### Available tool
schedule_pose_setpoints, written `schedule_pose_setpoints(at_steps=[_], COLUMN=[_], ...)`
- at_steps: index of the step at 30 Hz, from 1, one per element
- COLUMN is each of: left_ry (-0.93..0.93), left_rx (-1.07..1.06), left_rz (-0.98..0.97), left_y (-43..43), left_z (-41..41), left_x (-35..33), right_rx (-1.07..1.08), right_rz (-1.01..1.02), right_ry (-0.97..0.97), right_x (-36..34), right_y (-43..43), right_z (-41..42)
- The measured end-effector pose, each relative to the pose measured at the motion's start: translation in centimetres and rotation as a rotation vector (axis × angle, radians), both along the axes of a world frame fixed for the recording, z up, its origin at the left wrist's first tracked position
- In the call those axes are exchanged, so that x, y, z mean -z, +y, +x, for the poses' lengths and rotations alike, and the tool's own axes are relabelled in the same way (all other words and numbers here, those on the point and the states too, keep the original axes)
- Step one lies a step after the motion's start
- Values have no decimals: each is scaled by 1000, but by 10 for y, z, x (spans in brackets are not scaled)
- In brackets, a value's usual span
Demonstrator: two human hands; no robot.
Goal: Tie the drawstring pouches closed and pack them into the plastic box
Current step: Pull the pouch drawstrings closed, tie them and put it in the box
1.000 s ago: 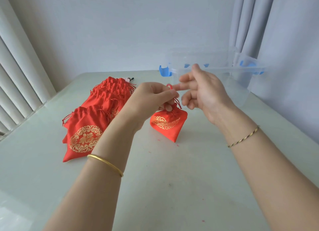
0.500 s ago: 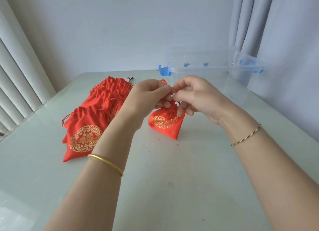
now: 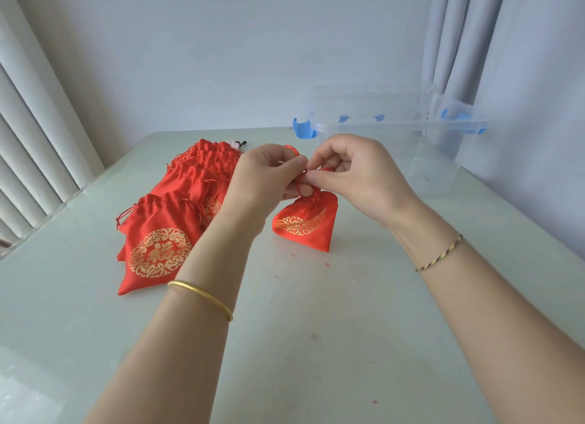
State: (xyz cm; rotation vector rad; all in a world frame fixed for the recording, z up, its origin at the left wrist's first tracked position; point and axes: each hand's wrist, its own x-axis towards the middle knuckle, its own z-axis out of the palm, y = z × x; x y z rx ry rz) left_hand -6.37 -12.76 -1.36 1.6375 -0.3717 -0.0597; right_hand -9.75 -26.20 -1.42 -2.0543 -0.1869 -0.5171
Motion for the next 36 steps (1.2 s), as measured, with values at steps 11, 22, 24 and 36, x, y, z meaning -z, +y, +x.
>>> schedule_pose_setpoints(at_steps=[11, 22, 24, 36], left_ry=[-41, -441, -526, -608], left_rx=[-96, -171, -171, -273], left_rz=[14, 299, 428, 542], left_y=[-2, 0, -6, -9], left_z=[0, -9, -13, -8], left_x=[2, -14, -11, -2], right_rx=[102, 141, 102, -113], right_rz=[-407, 195, 307, 774], right_ry=[-159, 130, 190, 412], right_x=[0, 3, 2, -2], right_y=[5, -3, -3, -12], right_z=[-1, 3, 2, 5])
